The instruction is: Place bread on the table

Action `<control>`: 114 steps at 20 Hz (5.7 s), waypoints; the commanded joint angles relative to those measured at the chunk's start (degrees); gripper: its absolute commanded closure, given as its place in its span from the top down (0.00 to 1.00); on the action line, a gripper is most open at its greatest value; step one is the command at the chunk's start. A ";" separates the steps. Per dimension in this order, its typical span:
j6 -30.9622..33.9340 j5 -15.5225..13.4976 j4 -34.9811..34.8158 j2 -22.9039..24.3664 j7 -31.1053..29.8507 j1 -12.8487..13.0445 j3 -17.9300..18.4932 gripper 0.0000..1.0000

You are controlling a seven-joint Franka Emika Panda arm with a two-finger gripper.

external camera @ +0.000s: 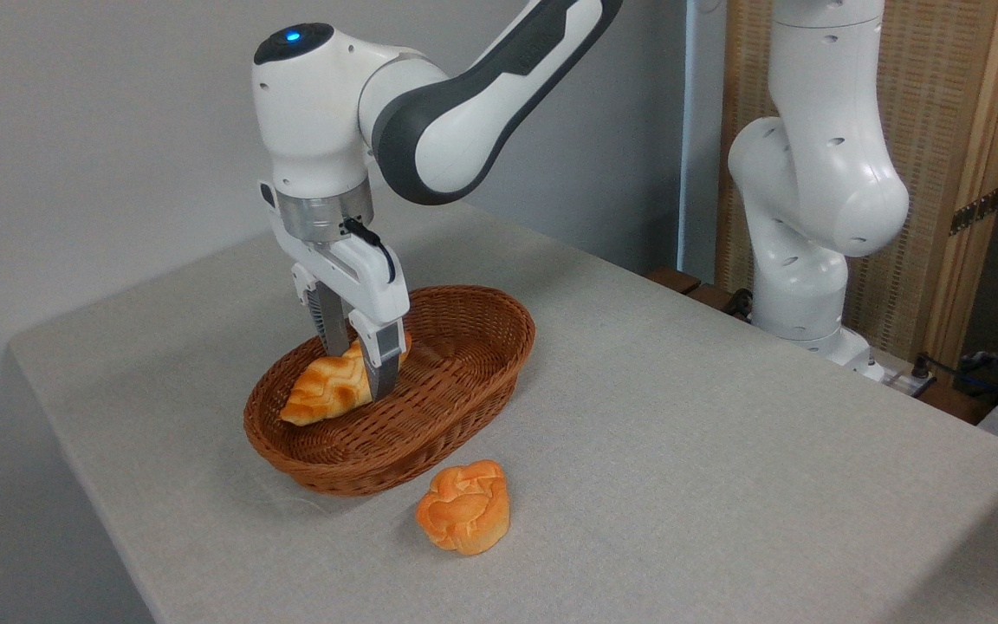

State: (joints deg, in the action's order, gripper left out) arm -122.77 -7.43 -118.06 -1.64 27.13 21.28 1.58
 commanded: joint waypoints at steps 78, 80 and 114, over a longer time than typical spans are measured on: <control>12.45 1.19 5.73 7.26 12.14 -0.36 16.42 0.04; 14.04 1.88 5.82 7.35 15.22 -0.36 18.88 0.05; 15.45 7.16 4.94 6.56 31.06 0.16 30.41 1.00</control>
State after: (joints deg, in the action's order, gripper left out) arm -108.59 -0.96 -113.28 4.43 57.56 20.72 31.48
